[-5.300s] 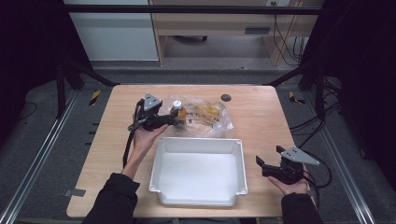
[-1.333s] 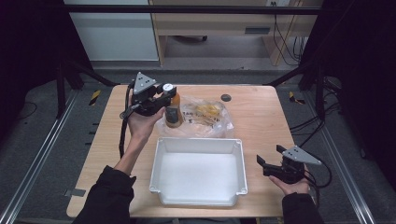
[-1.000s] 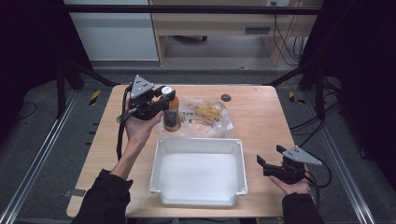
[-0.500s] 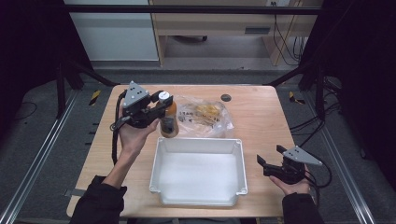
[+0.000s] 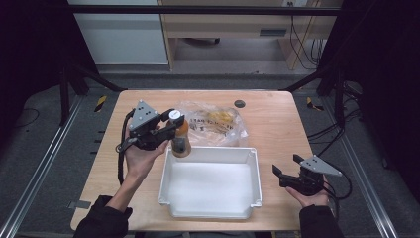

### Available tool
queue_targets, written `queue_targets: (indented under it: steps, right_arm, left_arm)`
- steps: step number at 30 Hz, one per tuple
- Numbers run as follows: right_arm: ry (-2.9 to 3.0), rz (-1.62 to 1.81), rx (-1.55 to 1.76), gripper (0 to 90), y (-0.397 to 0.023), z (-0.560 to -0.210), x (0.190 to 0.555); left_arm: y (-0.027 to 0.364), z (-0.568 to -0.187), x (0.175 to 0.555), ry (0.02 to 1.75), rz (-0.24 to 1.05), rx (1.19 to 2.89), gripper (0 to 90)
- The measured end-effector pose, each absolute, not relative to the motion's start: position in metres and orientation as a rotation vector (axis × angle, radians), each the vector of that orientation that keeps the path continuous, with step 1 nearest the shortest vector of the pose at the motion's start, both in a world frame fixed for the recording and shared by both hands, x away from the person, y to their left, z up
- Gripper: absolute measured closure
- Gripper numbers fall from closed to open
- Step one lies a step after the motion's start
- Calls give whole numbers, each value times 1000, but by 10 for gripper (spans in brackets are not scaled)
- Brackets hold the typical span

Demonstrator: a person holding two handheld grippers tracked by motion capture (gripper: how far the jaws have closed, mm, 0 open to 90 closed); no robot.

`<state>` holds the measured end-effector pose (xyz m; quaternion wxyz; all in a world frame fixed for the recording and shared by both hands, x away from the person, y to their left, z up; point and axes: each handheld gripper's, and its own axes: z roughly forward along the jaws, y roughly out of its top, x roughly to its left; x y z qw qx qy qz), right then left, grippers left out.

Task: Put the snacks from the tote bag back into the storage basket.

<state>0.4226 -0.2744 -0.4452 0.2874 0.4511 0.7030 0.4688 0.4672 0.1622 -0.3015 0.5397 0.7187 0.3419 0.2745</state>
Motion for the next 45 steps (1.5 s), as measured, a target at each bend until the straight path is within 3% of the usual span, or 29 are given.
queue_targets:
  steps: [45]
  right_arm:
    - [1895,1252,1188,155,-273,-446,422]
  left_arm:
    - [174,-390,439,870,577,1814,592]
